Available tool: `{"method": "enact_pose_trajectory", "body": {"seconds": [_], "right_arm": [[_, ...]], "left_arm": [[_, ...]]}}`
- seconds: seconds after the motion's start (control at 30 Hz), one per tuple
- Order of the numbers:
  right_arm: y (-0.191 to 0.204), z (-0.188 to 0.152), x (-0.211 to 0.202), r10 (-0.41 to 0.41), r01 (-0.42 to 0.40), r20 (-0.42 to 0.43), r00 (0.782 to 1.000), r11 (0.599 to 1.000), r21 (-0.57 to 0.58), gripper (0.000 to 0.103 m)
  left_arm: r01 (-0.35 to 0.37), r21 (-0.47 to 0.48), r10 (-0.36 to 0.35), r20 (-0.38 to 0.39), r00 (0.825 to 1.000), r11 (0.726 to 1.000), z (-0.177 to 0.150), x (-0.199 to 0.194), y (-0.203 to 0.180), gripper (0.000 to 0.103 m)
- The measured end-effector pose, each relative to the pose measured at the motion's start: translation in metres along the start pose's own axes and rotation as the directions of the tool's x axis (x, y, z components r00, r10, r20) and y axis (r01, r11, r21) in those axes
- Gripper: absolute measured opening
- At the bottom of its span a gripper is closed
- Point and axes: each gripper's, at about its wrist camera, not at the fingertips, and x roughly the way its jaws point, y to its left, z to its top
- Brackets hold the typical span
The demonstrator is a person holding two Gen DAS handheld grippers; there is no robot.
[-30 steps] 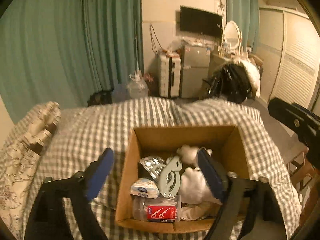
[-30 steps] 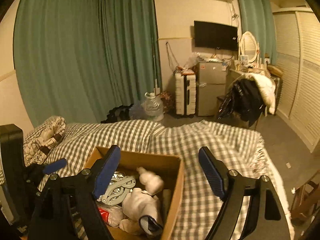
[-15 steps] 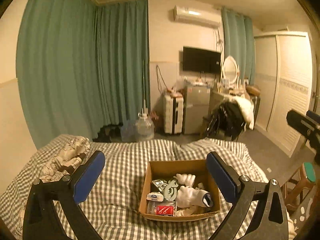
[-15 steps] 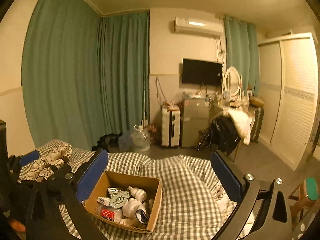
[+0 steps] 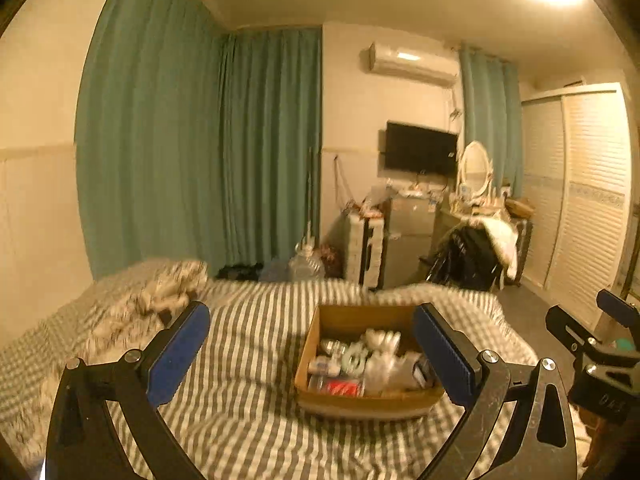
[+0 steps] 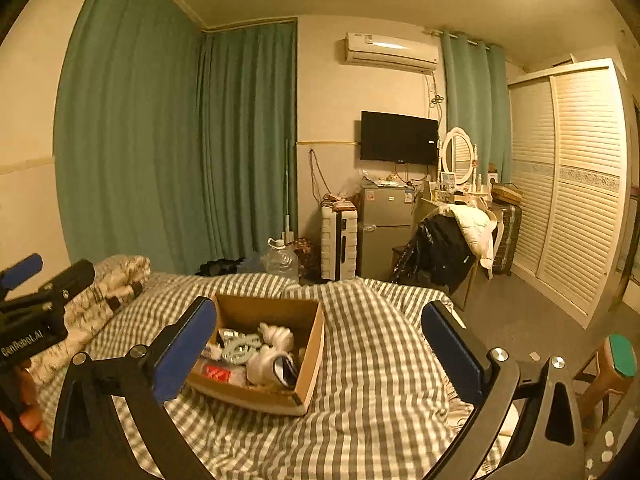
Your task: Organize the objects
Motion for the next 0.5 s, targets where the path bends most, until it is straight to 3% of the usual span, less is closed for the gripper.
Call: {"method": "enact_pose_trajectory", "body": {"seconds": [0.1,0.17,0.5], "right_arm": [[0.003,-0.028,0.017,-0.018,0.018,-0.033,0.999,0.999,-0.029,0.103],[0.005,-0.038,0.027,-0.013,0.011,-0.063,0.998,0.999,-0.033,0.103],[0.005,-0.054,0.044,0.006,-0.008,-0.111,0.994,1.000,-0.015,0.103]], "left_arm": [[0.008,-0.015,-0.009,-0.057,0.998,1.000,-0.027,0.013,0.002,0.103],[-0.021,0.005,0.022,-0.102,0.995,1.000,-0.036,0.024,0.000,0.103],[-0.042,0.007,0.043,-0.121,0.992,0.999,-0.043,0.029,0.001,0.103]]}}
